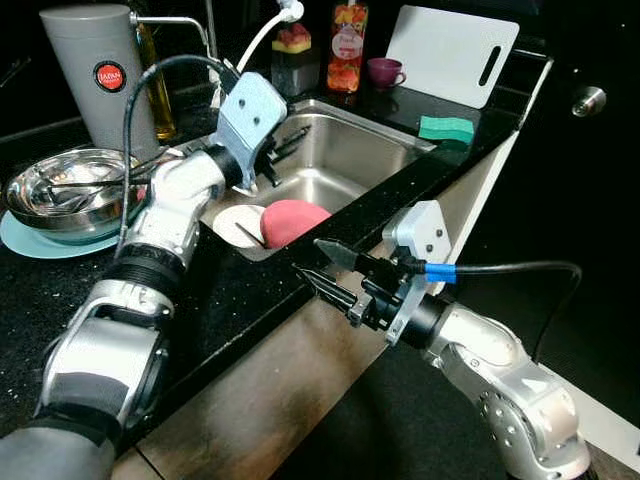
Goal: Kitchen organization
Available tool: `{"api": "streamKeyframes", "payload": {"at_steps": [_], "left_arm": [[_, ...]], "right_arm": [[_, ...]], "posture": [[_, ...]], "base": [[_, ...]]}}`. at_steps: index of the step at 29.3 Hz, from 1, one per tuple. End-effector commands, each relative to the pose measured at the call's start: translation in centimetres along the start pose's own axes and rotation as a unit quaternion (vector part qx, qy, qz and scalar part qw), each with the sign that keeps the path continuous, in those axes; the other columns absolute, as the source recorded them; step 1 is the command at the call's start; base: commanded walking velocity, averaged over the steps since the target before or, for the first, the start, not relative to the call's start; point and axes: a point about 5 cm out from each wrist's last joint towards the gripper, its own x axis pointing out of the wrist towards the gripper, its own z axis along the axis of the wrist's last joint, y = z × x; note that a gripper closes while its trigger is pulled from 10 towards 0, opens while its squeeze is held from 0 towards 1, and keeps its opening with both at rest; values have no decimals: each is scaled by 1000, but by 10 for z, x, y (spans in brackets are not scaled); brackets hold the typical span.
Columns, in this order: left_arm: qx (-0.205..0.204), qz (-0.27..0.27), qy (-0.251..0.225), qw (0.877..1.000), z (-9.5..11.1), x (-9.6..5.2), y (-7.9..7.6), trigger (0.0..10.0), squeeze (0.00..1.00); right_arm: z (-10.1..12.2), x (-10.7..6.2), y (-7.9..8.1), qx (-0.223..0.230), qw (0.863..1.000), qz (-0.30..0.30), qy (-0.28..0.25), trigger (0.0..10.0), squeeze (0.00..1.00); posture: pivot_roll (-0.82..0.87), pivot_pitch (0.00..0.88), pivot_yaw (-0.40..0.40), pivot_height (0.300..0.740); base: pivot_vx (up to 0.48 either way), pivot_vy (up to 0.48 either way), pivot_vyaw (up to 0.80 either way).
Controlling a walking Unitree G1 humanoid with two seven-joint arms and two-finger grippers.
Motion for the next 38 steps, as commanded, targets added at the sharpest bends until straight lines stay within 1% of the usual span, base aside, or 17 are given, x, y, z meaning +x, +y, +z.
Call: {"api": "streamKeyframes", "payload": {"at_steps": [1, 2, 3, 5, 7, 8, 10, 13, 15, 17, 22, 26, 28, 30, 32, 34, 38], "left_arm": [[6, -4, -7, 1000, 6, 1, 5, 10000, 745], [13, 0, -12, 1000, 9, 1, 8, 10000, 0], [13, 0, -12, 1000, 9, 1, 8, 10000, 0], [77, 41, -21, 996, 25, -5, 23, 10000, 0], [178, 82, -20, 980, 42, -15, 38, 10000, 0], [178, 82, -20, 980, 42, -15, 38, 10000, 0], [277, 89, -3, 957, 54, -27, 43, 10000, 0], [344, 74, 27, 936, 58, -43, 41, 10000, 0], [352, 69, 35, 933, 56, -48, 39, 10000, 0], [364, 46, 58, 928, 49, -64, 30, 10000, 0], [352, 25, 81, 932, 42, -79, 14, 10000, 0], [353, 25, 119, 928, 35, -99, 4, 10000, 0], [356, 28, 133, 925, 33, -105, 3, 10000, 0], [362, 42, 167, 916, 28, -121, 6, 10000, 0], [362, 42, 167, 916, 28, -121, 6, 10000, 0], [365, 55, 194, 909, 22, -134, 11, 10000, 0], [364, 65, 206, 906, 21, -140, 12, 10000, 0]], "right_arm": [[2, 0, 3, 0, 1000, 4, -3, 10000, 0], [3, 0, 3, 0, 1000, 4, -4, 10000, 0], [3, 0, 3, 0, 1000, 4, -4, 10000, 0], [2, 0, 3, 2, 1000, 4, -5, 10000, 0], [2, 1, 2, 5, 1000, 6, -6, 10000, 0], [2, 1, 2, 5, 1000, 6, -6, 10000, 0], [2, 3, 3, 8, 1000, 11, -9, 10000, 0], [2, 5, 4, 10, 1000, 16, -12, 10000, 0], [2, 6, 3, 10, 1000, 16, -12, 10000, 0], [1, 6, 5, 13, 1000, 24, -9, 10000, 0], [-5, 2, 11, 7, 999, 51, 12, 10000, 0], [-9, 0, 14, 6, 997, 72, 25, 10000, 0], [-10, 0, 14, 4, 997, 75, 28, 10000, 0], [-14, 1, 12, -6, 996, 76, 41, 10000, 0], [-14, 1, 12, -6, 996, 76, 41, 10000, 0], [-20, 4, 10, -15, 996, 70, 54, 10000, 0], [-22, 5, 6, -18, 996, 63, 61, 10000, 0]], "posture": [[-28, 0, 34, 740], [-27, 0, 32, 740], [-27, 0, 32, 740], [-15, 0, 26, 740], [2, 0, 15, 740], [2, 0, 15, 740], [10, 0, 10, 740], [18, 0, 3, 740], [22, 0, 2, 740], [30, 0, 0, 740], [42, 0, -4, 740], [61, 0, -13, 740], [64, 0, -14, 740], [81, 0, -25, 740], [81, 0, -25, 740], [89, 0, -37, 740], [86, 0, -45, 740]], "base": [[0, 0, 0], [0, 0, 0], [0, 0, 0], [0, 0, 0], [0, 0, 0], [0, 0, 0], [0, 0, 0], [0, 0, 0], [0, 0, 0], [0, 0, 0], [0, 0, 0], [0, 0, 0], [0, 0, 0], [0, 0, 0], [0, 0, 0], [0, 0, 0], [0, 0, 544]]}}
